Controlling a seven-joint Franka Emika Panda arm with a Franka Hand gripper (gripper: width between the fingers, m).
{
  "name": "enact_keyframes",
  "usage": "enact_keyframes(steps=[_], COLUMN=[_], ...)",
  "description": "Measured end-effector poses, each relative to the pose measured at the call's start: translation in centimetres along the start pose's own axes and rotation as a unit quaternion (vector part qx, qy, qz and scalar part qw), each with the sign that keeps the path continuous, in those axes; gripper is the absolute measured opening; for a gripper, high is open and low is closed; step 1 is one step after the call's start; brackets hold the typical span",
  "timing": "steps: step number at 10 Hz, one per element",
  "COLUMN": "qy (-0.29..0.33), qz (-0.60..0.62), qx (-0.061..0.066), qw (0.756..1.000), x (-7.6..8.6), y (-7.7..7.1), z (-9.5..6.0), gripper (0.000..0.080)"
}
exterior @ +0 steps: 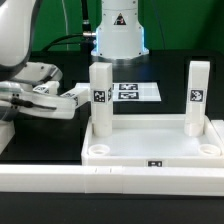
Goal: Assemble desk
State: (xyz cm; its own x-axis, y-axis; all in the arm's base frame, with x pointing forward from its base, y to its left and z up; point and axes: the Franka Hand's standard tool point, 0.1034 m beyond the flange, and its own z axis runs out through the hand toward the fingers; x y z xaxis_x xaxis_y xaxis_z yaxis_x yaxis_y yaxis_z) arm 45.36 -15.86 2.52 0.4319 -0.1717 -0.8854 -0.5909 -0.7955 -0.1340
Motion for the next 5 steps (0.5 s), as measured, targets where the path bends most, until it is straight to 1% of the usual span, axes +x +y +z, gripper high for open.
enact_keyframes(steps=[2, 3, 4, 5], qy=[0.027, 0.038, 0.042, 0.043], qz=[-0.018, -0.026, -0.027, -0.025], qx=[0.001, -0.003, -0.003, -0.002], qw=[0.999, 0.999, 0.999, 0.999], x=[-2.6, -3.6, -3.8, -3.5], y=[-1.4, -2.2, -2.5, -2.3], z=[-2.9, -3.9, -4.0, -3.9], gripper=[0.0291, 0.0291, 0.0291, 0.0291])
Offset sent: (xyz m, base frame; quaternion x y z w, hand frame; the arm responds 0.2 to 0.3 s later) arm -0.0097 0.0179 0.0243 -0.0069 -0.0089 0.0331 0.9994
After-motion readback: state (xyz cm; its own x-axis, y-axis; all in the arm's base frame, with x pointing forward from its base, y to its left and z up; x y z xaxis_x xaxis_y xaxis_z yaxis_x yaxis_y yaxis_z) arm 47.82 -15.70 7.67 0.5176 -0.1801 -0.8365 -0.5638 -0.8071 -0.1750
